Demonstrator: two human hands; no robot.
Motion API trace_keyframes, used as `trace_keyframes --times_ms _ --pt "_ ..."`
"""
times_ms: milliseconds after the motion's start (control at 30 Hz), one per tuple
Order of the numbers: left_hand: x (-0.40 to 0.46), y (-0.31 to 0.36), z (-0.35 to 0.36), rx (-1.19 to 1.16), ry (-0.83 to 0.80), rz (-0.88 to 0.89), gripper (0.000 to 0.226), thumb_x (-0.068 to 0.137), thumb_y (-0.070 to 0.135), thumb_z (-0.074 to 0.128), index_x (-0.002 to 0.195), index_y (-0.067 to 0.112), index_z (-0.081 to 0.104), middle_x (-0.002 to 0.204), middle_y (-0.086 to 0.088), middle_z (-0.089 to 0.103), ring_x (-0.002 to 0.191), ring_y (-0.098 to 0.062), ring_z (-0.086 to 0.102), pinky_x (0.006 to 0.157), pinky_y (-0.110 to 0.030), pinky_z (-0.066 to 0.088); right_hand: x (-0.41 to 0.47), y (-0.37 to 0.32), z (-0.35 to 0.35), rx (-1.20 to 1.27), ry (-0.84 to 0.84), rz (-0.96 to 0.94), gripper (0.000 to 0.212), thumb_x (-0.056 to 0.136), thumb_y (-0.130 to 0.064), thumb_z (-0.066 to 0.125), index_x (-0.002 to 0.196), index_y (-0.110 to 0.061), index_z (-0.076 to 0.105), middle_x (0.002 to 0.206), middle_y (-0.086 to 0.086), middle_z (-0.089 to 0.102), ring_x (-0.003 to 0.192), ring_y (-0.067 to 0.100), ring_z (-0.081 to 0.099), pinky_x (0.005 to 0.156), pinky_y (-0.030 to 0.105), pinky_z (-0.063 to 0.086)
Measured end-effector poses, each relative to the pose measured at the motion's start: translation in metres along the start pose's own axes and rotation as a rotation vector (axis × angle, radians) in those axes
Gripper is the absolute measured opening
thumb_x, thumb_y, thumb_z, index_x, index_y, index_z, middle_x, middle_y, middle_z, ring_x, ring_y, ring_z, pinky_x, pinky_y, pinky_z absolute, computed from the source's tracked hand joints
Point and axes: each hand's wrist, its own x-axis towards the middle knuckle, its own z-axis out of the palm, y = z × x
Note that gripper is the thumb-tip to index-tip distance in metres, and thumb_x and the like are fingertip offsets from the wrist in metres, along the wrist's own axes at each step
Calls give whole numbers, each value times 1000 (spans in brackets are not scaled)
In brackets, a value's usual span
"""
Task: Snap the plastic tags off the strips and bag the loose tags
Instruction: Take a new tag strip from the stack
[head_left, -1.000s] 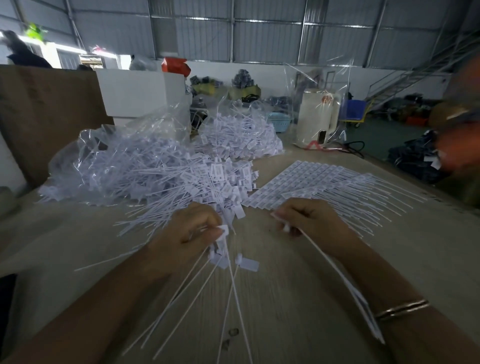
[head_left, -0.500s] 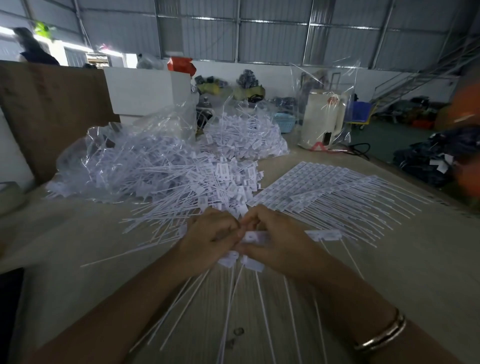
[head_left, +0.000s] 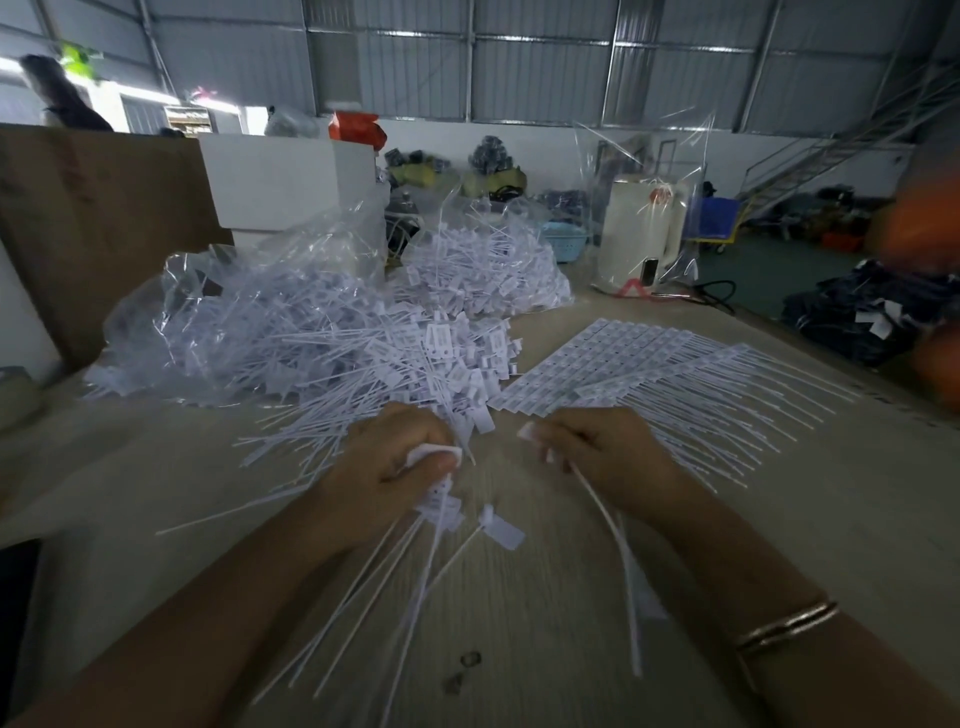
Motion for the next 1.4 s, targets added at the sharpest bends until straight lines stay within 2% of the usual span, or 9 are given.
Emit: trace_keyframes --times_ms 233,400,533,667,767,900,1100,1300,1400 --pt "-1 2 -2 430 12 -111 47 82 54 23 87 32 65 101 24 51 108 -1 38 86 -29 14 -4 -8 20 -36 -16 -76 23 78 -33 73 98 -25 68 77 -19 60 71 -3 56 64 12 42" --pt "4 14 15 248 -29 -114 54 79 56 33 79 19 72 90 21 56 101 -10 45 91 -37 27 -4 -22 32 11 -29 -139 31 78 -36 72 100 -22 56 76 -20 53 76 -2 54 62 16 43" --pt "7 12 12 53 23 -160 35 81 29 44 78 7 72 82 15 59 89 -10 51 91 -39 34 -4 -17 17 14 -67 -103 25 80 -34 70 100 -25 57 91 -12 64 84 0 58 72 22 48" --pt "4 7 9 67 30 -197 46 77 48 35 71 16 67 75 19 57 86 -14 51 88 -48 36 -5 -16 14 -121 -104 -77 18 79 -33 70 94 -25 63 89 -7 65 79 11 58 71 37 48" --pt "5 9 14 83 66 -157 44 78 55 36 60 21 57 62 11 55 71 -12 52 82 -44 38 -5 -20 19 -173 -85 -150 24 84 -36 65 101 -19 68 92 -2 67 80 15 59 71 34 46" --pt "6 8 11 154 59 -103 45 80 51 37 71 16 63 74 14 60 86 -11 51 83 -51 37 -3 -25 20 -223 -106 -192 23 92 -33 55 108 -21 68 100 -3 69 88 15 61 76 32 46" --pt "0 -1 -1 112 128 18 20 86 38 43 78 23 56 83 21 56 91 -9 52 81 -48 37 -3 -1 -1 -75 20 -39 21 92 -27 57 72 -29 64 59 -23 60 53 -1 53 54 21 36" --pt "-2 0 6 566 89 -118 47 88 40 24 81 24 68 96 10 59 100 -17 50 84 -44 30 -5 -15 18 -24 -19 -132 23 78 -34 72 100 -26 67 75 -27 55 75 -8 55 63 8 40" --pt "4 12 10 296 68 -136 45 87 50 25 73 29 62 83 16 54 90 -8 46 84 -38 30 -4 -26 28 -19 -22 -161 28 77 -32 73 100 -24 60 72 -25 51 73 -10 53 62 9 40"
